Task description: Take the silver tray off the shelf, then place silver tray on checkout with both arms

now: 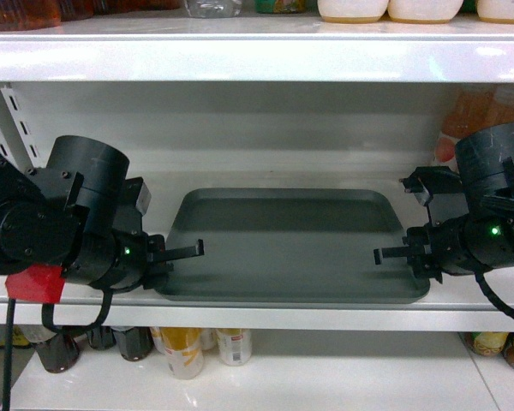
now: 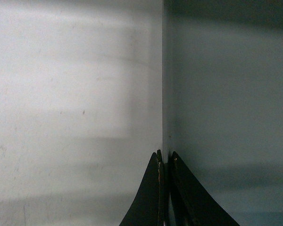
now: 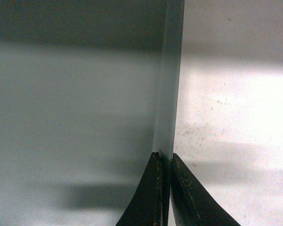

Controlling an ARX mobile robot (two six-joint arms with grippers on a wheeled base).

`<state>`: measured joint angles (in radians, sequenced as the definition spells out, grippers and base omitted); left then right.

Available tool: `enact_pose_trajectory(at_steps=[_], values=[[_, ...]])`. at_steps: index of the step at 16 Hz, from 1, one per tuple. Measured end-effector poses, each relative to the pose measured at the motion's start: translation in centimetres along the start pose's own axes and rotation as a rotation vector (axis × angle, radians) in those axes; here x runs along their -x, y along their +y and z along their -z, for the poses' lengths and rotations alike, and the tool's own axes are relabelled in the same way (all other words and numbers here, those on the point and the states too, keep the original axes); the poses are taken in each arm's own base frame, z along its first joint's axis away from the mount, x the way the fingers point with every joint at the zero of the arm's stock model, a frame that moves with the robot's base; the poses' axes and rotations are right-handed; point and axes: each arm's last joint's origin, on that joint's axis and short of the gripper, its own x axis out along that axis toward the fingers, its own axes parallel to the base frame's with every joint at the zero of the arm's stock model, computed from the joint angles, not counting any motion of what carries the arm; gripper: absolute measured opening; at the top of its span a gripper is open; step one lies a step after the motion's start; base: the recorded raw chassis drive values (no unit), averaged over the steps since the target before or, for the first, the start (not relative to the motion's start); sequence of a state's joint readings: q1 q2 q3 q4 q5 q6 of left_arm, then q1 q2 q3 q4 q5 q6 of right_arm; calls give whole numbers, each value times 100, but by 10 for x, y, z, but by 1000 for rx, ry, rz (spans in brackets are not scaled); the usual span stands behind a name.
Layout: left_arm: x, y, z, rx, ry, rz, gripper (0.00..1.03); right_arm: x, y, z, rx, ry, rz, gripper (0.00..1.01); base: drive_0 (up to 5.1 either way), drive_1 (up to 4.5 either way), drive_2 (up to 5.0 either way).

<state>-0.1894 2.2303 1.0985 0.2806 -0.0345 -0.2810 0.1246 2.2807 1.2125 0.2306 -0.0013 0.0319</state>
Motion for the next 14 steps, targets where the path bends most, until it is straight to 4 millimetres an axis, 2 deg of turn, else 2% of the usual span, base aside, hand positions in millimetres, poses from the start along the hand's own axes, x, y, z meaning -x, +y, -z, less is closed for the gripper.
enact_pose_trajectory(at_steps=[4, 7, 9, 12, 13, 14], values=[[34, -9, 15, -34, -56, -17, 2, 37, 0, 12, -20, -49, -16, 3, 0, 0, 0], [79, -19, 10, -50, -171, 2, 2, 81, -2, 11, -39, -134, -35, 3, 0, 0, 0], [106, -21, 16, -65, -219, 4, 2, 110, -2, 18, -46, -174, -55, 3, 0, 0, 0], [148, -22, 40, -88, -249, 2, 2, 161, -1, 44, -51, -200, -87, 3, 0, 0, 0], [176, -20, 53, -78, -270, 19, 2, 195, -1, 63, -58, -249, -99, 3, 0, 0, 0], [188, -21, 53, -76, -326, 28, 2, 209, -1, 64, -60, -303, -105, 3, 0, 0, 0]])
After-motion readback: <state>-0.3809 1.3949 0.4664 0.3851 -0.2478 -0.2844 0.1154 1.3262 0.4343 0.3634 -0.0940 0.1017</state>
